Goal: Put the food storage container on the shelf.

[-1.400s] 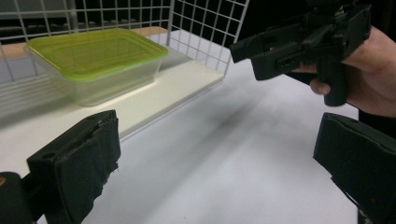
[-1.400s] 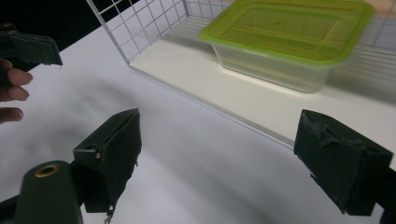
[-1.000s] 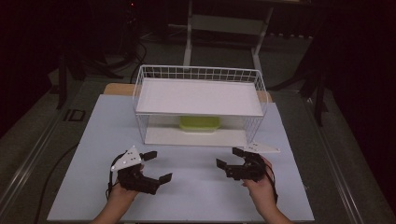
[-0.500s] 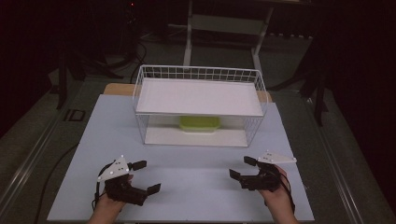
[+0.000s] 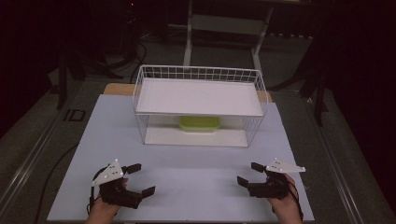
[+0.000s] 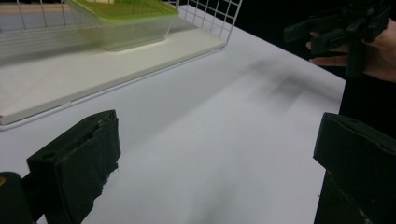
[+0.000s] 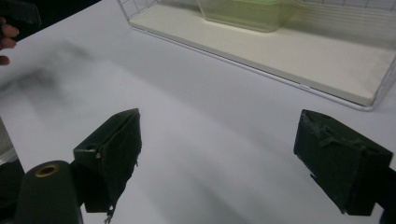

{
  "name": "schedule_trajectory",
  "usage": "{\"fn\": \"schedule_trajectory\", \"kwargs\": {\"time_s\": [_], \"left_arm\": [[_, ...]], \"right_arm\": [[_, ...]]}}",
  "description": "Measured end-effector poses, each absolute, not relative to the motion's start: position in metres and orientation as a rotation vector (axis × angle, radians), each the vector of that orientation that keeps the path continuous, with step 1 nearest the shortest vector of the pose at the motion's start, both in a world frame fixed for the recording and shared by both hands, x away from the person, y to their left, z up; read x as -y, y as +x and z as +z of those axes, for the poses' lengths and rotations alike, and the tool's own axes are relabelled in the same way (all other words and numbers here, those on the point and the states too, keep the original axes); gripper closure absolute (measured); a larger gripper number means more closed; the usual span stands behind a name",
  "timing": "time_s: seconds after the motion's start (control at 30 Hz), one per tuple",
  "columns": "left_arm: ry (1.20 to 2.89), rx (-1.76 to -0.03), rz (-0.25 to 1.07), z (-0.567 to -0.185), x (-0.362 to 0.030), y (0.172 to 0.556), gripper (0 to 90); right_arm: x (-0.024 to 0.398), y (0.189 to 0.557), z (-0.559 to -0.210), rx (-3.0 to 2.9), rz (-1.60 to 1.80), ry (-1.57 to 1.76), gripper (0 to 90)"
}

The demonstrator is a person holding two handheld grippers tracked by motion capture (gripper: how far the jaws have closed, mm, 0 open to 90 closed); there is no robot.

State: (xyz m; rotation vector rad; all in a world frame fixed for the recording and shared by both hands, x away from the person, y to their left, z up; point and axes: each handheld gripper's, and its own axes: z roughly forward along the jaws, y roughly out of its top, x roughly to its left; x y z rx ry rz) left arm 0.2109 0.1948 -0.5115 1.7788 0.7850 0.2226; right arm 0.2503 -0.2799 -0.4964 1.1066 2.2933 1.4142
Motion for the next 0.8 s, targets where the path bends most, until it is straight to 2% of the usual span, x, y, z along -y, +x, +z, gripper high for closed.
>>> {"fn": "schedule_trajectory", "kwargs": {"time_s": [0.47,0.8], "left_arm": [[1.787,-0.747,0.264,-0.519,-0.188,0.215,1.3],[1.776,-0.747,0.241,-0.521,-0.186,0.215,1.3]], "right_arm": [[0.287,0.261,-0.52,-2.318,1.437,1.07,15.6],[0.285,0.262,-0.52,-2.313,1.435,1.052,15.7]]}}
